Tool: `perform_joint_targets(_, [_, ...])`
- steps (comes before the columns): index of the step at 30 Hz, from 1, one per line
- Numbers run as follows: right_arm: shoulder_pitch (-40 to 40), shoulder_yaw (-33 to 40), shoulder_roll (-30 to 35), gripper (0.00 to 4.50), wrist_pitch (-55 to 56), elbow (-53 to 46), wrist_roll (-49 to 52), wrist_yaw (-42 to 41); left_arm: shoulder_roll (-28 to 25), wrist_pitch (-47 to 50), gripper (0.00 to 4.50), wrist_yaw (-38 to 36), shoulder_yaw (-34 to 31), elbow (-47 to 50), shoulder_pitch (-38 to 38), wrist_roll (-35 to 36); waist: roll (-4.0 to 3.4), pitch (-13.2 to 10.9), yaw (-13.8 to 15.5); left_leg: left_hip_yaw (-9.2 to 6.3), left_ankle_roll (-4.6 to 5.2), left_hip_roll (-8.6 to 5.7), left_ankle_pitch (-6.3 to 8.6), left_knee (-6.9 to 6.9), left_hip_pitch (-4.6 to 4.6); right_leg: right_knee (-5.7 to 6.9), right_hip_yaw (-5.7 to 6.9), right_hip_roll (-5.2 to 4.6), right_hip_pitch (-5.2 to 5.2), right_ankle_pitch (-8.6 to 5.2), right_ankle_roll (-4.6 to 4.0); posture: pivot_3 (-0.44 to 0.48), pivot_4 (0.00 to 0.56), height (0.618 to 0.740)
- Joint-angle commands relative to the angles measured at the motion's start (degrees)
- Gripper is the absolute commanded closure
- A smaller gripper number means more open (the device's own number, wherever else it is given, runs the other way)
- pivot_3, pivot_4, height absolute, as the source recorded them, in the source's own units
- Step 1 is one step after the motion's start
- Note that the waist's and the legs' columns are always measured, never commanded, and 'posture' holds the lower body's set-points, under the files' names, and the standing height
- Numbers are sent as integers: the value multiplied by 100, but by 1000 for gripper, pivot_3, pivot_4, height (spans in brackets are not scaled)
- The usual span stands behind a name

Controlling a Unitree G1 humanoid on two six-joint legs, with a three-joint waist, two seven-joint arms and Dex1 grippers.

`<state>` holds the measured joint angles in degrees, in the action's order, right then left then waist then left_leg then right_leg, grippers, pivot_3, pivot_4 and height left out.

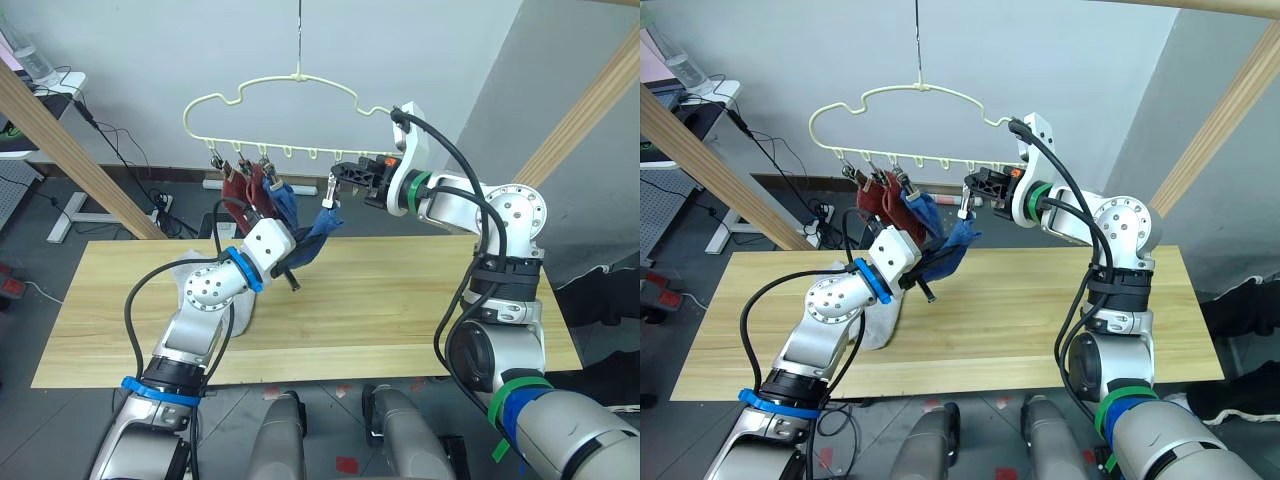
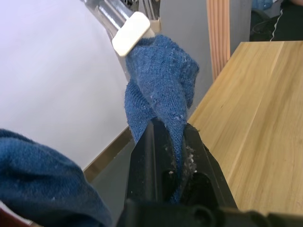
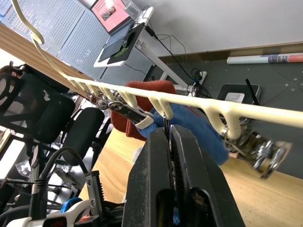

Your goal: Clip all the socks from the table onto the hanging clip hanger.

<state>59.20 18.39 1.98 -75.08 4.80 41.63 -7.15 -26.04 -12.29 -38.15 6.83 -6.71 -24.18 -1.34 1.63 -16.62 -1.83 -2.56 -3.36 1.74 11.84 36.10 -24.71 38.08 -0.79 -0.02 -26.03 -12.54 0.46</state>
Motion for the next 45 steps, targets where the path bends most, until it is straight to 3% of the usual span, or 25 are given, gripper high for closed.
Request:
perform_joint_targets(1, [-28, -65, 3, 4500, -36, -58, 4, 45, 15, -170, 4484, 57, -35, 99, -88, 16, 0, 0, 1, 0, 0, 0, 0, 0, 0, 0, 0, 0, 0, 0, 0, 14, 279, 740])
perform_joint_targets(23, [-7, 27, -98, 4500, -150, -120, 108, 144, 32, -308, 4484, 323, -50, -194, -373, -119, 0, 0, 1, 0, 0, 0, 0, 0, 0, 1, 1, 0, 0, 9, -15, 12, 281, 740])
perform_joint_targets(26, [-22, -21, -62, 3717, -107, -117, 79, 100, 30, -322, 4500, 315, -48, -206, -382, -116, 0, 0, 1, -1, 0, 0, 0, 0, 0, 2, 1, 0, 0, 9, -15, 13, 282, 740])
perform_joint_targets(36, [-100, -162, 112, 100, -68, -267, 45, -3, 120, -59, 4500, 322, -42, -145, -428, -60, 0, 0, 2, 0, 0, -1, 0, 1, -1, 1, 1, 0, -1, 10, -16, 14, 285, 740])
perform_joint_targets(41, [-392, -613, 659, 45, -16, -898, 50, -412, 342, 720, 4500, 314, -220, 100, -428, 351, 0, 0, 3, -4, 0, -3, 0, 0, -5, -1, 3, -1, -1, 8, -14, 15, 285, 740])
perform_joint_targets(45, [-820, -859, 1084, 0, 76, -1706, -56, -433, 466, 1711, 3471, 73, -441, 373, -393, 1107, 0, 0, 1, -7, 0, -3, 0, 1, -6, 0, 5, -1, -1, 7, -12, 9, 289, 740])
